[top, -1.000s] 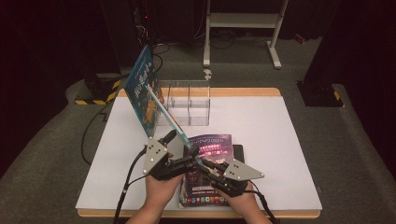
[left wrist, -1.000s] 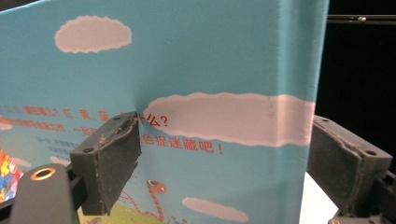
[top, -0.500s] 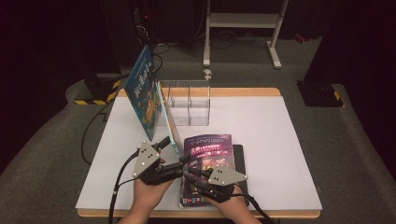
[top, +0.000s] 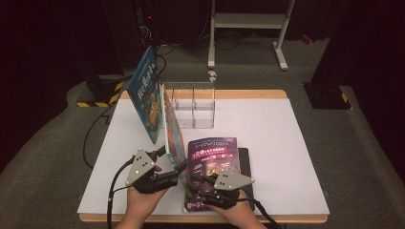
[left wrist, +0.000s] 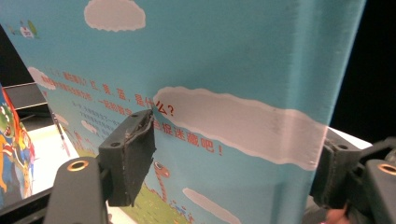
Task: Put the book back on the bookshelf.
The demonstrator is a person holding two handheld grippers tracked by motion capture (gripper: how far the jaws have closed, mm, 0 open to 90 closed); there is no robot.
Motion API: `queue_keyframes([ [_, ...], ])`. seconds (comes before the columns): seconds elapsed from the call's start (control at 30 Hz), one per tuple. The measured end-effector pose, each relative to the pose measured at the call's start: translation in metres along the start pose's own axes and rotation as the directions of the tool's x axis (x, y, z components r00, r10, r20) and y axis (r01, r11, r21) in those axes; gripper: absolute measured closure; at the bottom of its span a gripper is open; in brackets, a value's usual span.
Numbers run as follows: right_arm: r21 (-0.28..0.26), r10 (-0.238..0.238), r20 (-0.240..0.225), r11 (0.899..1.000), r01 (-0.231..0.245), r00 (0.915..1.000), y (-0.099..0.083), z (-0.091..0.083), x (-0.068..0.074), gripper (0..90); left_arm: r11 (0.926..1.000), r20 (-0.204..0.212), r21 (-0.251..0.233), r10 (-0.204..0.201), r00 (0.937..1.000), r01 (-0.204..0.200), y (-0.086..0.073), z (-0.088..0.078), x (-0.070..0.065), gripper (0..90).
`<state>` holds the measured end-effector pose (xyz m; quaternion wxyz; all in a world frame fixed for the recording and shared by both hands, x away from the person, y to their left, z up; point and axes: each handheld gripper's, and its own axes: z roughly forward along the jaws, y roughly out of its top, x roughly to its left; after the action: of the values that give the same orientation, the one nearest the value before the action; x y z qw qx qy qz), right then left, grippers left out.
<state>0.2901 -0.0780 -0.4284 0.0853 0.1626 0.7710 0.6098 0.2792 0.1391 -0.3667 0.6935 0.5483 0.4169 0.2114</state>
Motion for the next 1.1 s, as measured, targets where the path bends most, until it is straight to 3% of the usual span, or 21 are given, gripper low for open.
queue_keyframes([
  [0.13,-0.037,0.022,0.012,0.999,-0.022,0.9997,-0.001,-0.015,-0.004,63.0,0.9999,0.007,0.007,0.010,0.9999,-0.010,-0.001,-0.002,0.000,29.9],
  [0.27,-0.064,0.042,0.106,0.997,-0.036,0.9935,-0.003,-0.030,-0.017,63.0,0.9999,0.005,0.008,0.012,0.9999,-0.012,-0.003,-0.004,0.000,30.6],
  [0.37,-0.089,0.074,0.172,0.994,-0.059,0.9823,-0.004,-0.039,-0.031,62.5,0.9997,0.014,0.011,0.020,0.9997,-0.020,-0.006,-0.006,0.001,31.6],
  [0.47,-0.123,0.094,0.244,0.990,-0.065,0.9652,-0.007,-0.045,-0.044,62.0,0.9993,0.029,0.031,0.019,0.9994,-0.020,-0.008,-0.009,0.003,33.1],
  [0.57,-0.140,0.113,0.295,0.987,-0.074,0.9488,-0.009,-0.050,-0.054,61.8,0.9973,0.017,0.054,0.049,0.9987,-0.050,-0.013,-0.009,0.004,35.5],
  [0.63,-0.151,0.121,0.310,0.985,-0.077,0.9428,-0.010,-0.052,-0.057,61.8,0.9982,0.011,0.044,0.042,0.9991,-0.042,-0.015,-0.011,0.007,38.0],
  [0.77,-0.147,0.121,0.320,0.986,-0.077,0.9397,-0.014,-0.053,-0.057,61.8,0.9993,-0.006,0.024,0.030,0.9995,-0.030,-0.014,-0.016,0.011,39.6],
  [1.1,-0.136,0.131,0.339,0.987,-0.089,0.9316,-0.020,-0.053,-0.060,61.7,0.9986,-0.030,0.027,0.046,0.9985,-0.045,-0.010,-0.026,0.018,41.8],
])
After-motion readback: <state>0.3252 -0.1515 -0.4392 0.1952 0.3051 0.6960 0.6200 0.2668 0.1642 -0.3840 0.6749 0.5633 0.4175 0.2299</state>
